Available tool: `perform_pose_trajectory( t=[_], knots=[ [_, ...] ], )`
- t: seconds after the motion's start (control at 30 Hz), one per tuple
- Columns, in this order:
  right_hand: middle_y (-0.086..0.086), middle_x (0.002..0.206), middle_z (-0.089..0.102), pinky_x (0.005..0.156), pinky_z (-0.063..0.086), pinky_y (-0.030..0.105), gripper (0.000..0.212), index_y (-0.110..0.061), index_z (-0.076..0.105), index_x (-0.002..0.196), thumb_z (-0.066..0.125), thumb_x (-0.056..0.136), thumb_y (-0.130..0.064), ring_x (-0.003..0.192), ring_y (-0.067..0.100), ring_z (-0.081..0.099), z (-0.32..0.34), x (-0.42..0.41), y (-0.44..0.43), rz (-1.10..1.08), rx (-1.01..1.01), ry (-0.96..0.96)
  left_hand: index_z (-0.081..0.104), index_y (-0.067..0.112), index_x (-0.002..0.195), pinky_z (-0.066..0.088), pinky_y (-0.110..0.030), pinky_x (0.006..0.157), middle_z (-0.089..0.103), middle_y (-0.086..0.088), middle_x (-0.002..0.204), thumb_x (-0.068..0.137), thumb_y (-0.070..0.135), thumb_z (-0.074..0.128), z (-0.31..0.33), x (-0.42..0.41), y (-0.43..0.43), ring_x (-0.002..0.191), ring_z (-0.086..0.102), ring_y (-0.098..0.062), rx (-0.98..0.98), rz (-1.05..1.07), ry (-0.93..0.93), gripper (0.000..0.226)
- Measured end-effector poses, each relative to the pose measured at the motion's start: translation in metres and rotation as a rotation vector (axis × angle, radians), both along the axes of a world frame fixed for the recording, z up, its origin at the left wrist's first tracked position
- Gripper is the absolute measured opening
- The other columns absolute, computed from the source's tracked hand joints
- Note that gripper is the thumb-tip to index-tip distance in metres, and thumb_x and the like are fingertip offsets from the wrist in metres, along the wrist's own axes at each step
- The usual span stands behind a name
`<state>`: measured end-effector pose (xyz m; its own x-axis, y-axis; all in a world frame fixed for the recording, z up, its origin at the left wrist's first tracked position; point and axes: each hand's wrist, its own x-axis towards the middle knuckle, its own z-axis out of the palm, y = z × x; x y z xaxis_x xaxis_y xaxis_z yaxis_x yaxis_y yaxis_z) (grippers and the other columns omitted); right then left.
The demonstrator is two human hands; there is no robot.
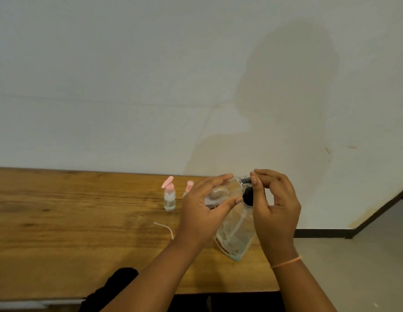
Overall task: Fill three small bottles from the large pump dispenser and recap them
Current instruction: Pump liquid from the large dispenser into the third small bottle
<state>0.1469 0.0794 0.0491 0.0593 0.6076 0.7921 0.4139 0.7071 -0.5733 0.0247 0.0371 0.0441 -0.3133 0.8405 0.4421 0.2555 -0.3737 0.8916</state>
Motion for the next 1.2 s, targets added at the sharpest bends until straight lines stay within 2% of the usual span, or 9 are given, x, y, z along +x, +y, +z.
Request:
perform_pose_trajectory(
  t=[0.07, 0.23, 0.33, 0.5, 0.63, 0.73, 0.83, 1.07, 1.2],
  knots=[
    [-0.009, 0.094, 0.060, 0.080, 0.051, 0.030, 0.013, -0.018, 0.066, 0.092, 0.054, 0.089, -0.018, 0.092, 0.002, 0.056, -0.001, 0.003, 0.001, -0.027, 0.054, -0.036, 0.058, 0.044, 0.105, 0.043, -0.002, 0.077, 0.061, 0.022, 0.102, 0.066, 0.038, 0.072, 0.001, 0.000, 0.001, 0.102, 0.054, 0.013, 0.005, -0.007, 0.012, 0.041],
    [-0.009, 0.093, 0.058, 0.078, 0.052, 0.032, 0.012, -0.018, 0.065, 0.092, 0.052, 0.090, -0.017, 0.092, 0.007, 0.059, -0.014, 0.004, 0.006, 0.014, 0.048, -0.025, 0.059, 0.043, 0.104, 0.039, 0.001, 0.079, 0.063, 0.016, 0.106, 0.068, 0.028, 0.078, -0.008, 0.001, 0.002, 0.103, 0.052, 0.017, -0.048, -0.006, 0.007, 0.043],
    [-0.005, 0.092, 0.059, 0.078, 0.052, 0.028, 0.015, -0.014, 0.066, 0.089, 0.052, 0.090, -0.019, 0.091, 0.006, 0.059, -0.016, 0.003, 0.007, 0.027, 0.012, -0.028, 0.059, 0.045, 0.105, 0.042, -0.002, 0.081, 0.066, 0.012, 0.108, 0.066, 0.037, 0.075, -0.011, 0.001, 0.002, 0.104, 0.055, 0.012, -0.069, -0.005, -0.010, 0.043],
    [-0.003, 0.091, 0.059, 0.080, 0.045, 0.010, 0.011, -0.018, 0.063, 0.088, 0.052, 0.090, -0.019, 0.095, -0.001, 0.057, -0.003, 0.000, 0.002, 0.057, -0.003, 0.045, 0.061, 0.041, 0.106, 0.044, -0.004, 0.081, 0.066, 0.012, 0.106, 0.065, 0.037, 0.074, -0.004, 0.002, 0.001, 0.103, 0.058, 0.006, -0.005, 0.010, -0.033, 0.043],
    [-0.010, 0.092, 0.057, 0.079, 0.047, 0.012, 0.010, -0.020, 0.062, 0.089, 0.052, 0.090, -0.021, 0.095, -0.001, 0.057, -0.005, 0.000, 0.003, 0.059, -0.007, 0.035, 0.061, 0.041, 0.105, 0.046, -0.005, 0.075, 0.065, 0.013, 0.105, 0.066, 0.033, 0.075, -0.004, 0.002, 0.001, 0.102, 0.057, 0.006, -0.011, -0.004, -0.059, 0.042],
    [-0.005, 0.091, 0.057, 0.079, 0.049, 0.018, 0.010, -0.018, 0.063, 0.088, 0.052, 0.090, -0.019, 0.094, 0.002, 0.057, -0.013, 0.005, 0.009, 0.071, -0.005, 0.019, 0.061, 0.041, 0.105, 0.044, -0.004, 0.079, 0.065, 0.011, 0.106, 0.068, 0.027, 0.078, -0.008, 0.001, 0.005, 0.103, 0.056, 0.009, -0.046, -0.012, -0.017, 0.043],
    [-0.003, 0.091, 0.059, 0.079, 0.050, 0.021, 0.015, -0.013, 0.065, 0.087, 0.052, 0.090, -0.020, 0.092, 0.004, 0.058, -0.016, 0.009, 0.012, 0.074, -0.013, -0.045, 0.061, 0.043, 0.106, 0.044, -0.005, 0.084, 0.067, 0.010, 0.108, 0.066, 0.035, 0.077, -0.012, -0.001, 0.004, 0.104, 0.057, 0.008, -0.064, -0.013, -0.006, 0.044],
    [-0.004, 0.091, 0.058, 0.078, 0.045, 0.009, 0.009, -0.021, 0.061, 0.089, 0.052, 0.090, -0.019, 0.091, -0.004, 0.056, 0.000, 0.007, 0.007, 0.074, 0.014, -0.037, 0.061, 0.041, 0.105, 0.044, -0.003, 0.078, 0.064, 0.015, 0.102, 0.066, 0.035, 0.074, -0.001, 0.001, 0.001, 0.101, 0.056, 0.010, 0.000, 0.007, -0.012, 0.042],
    [-0.002, 0.091, 0.057, 0.079, 0.046, 0.012, 0.008, -0.019, 0.060, 0.089, 0.053, 0.091, -0.017, 0.092, -0.002, 0.056, -0.010, 0.006, 0.010, 0.082, 0.012, 0.008, 0.061, 0.041, 0.105, 0.045, -0.004, 0.078, 0.064, 0.016, 0.103, 0.069, 0.024, 0.079, -0.006, 0.001, 0.005, 0.102, 0.055, 0.011, -0.027, -0.007, -0.006, 0.043]
  ],
)
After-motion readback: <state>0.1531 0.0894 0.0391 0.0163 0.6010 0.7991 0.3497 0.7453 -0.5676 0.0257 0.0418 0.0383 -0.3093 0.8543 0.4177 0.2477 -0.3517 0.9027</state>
